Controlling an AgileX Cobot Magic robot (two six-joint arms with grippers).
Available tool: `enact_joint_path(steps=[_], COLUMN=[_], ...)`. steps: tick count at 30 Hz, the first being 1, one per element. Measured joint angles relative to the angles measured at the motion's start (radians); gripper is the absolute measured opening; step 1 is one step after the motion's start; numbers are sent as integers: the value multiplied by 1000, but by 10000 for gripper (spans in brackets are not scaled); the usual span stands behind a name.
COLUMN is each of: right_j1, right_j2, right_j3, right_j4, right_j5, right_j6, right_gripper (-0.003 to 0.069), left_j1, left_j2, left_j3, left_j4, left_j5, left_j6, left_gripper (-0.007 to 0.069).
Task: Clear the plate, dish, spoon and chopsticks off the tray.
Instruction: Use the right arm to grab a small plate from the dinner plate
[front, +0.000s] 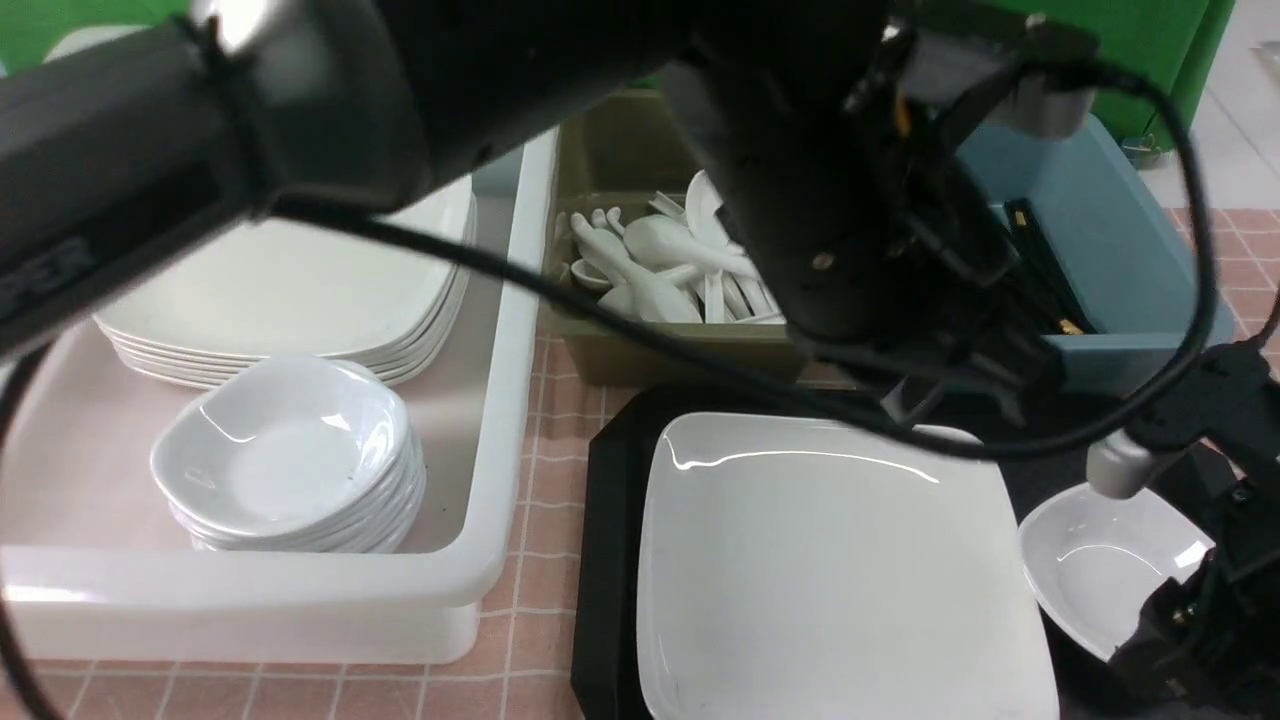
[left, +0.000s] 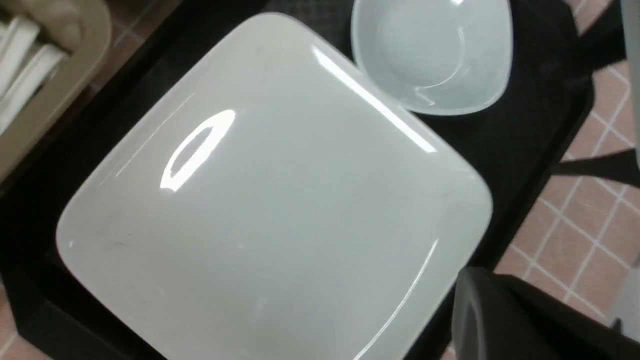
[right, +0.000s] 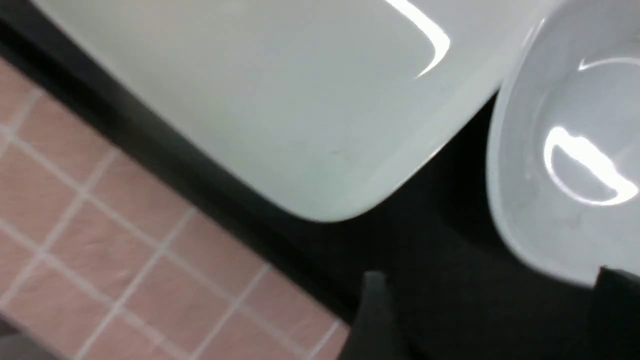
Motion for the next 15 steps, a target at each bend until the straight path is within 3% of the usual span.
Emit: enact_joint_path(steps=[4,15], right_j1=[9,10], right_j2=[87,318], right_j3=[0,1], right_j4=[-43,-142], right_j5=[-79,-178], right_j6=[2,38], right_gripper=[584,584], left_j1=[1,2], left_j2=[-76,-100], left_j3=[178,281], left_j4=[4,4], left_j5=[-161,-247], left_j6=[47,83], left_gripper=[-3,-3])
